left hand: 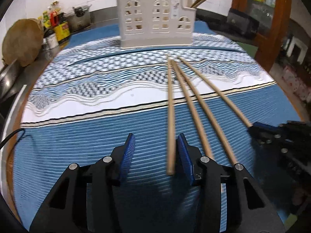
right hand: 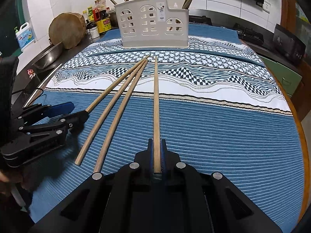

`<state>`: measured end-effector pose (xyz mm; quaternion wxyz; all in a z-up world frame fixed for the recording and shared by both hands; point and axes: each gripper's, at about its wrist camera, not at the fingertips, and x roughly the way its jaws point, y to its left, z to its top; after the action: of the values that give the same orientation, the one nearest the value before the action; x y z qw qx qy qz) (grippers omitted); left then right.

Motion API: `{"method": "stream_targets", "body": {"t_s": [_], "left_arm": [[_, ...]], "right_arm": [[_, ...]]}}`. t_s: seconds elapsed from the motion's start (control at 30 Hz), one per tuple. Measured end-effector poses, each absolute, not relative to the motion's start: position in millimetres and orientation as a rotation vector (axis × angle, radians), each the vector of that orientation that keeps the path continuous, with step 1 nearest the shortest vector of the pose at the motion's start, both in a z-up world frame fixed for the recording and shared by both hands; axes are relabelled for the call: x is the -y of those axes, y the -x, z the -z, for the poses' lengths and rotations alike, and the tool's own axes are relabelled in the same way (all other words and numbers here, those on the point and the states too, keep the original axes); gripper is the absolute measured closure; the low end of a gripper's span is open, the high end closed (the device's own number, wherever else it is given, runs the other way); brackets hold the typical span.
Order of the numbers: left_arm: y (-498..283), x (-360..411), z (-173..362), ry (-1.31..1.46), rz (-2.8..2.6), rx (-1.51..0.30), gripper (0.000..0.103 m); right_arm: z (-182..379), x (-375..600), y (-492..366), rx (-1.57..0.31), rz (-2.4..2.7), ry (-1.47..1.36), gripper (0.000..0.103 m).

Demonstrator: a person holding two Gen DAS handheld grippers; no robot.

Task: Organize utensils
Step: 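Return the left gripper to the chopsticks and grasp one while the right gripper grasps another, then lift both held chopsticks and carry them over the white holder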

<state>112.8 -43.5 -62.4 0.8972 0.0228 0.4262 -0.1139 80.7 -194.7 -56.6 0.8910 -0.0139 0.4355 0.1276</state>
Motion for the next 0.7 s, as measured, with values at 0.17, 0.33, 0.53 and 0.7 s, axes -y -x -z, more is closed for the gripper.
{"method": "stream_targets", "body": {"t_s": [0.17, 0.33, 0.53, 0.7], "left_arm": [[-114.4, 54.2, 64.5, -0.071, 0.25, -0.882, 0.059], [-121.2, 53.5, 63.6, -0.089, 0.235, -0.884, 0.085], [-123.3, 44.1, 59.8, -0.052, 0.258, -0.888, 0.097], [-118.8, 33.3, 44.8, 0.01, 0.297, -0.849, 0.097]], "right_arm": [[56.8, 193.9, -82.5, -0.9, -0.263, 0.031, 0.095], [57.2, 194.9, -83.2, -0.894, -0.263, 0.029, 0.096], [46.3, 197.2, -79.1, -0.86, -0.269, 0.022, 0.096], [13.4, 201.9, -75.5, -0.777, -0.283, 0.01, 0.096]]}}
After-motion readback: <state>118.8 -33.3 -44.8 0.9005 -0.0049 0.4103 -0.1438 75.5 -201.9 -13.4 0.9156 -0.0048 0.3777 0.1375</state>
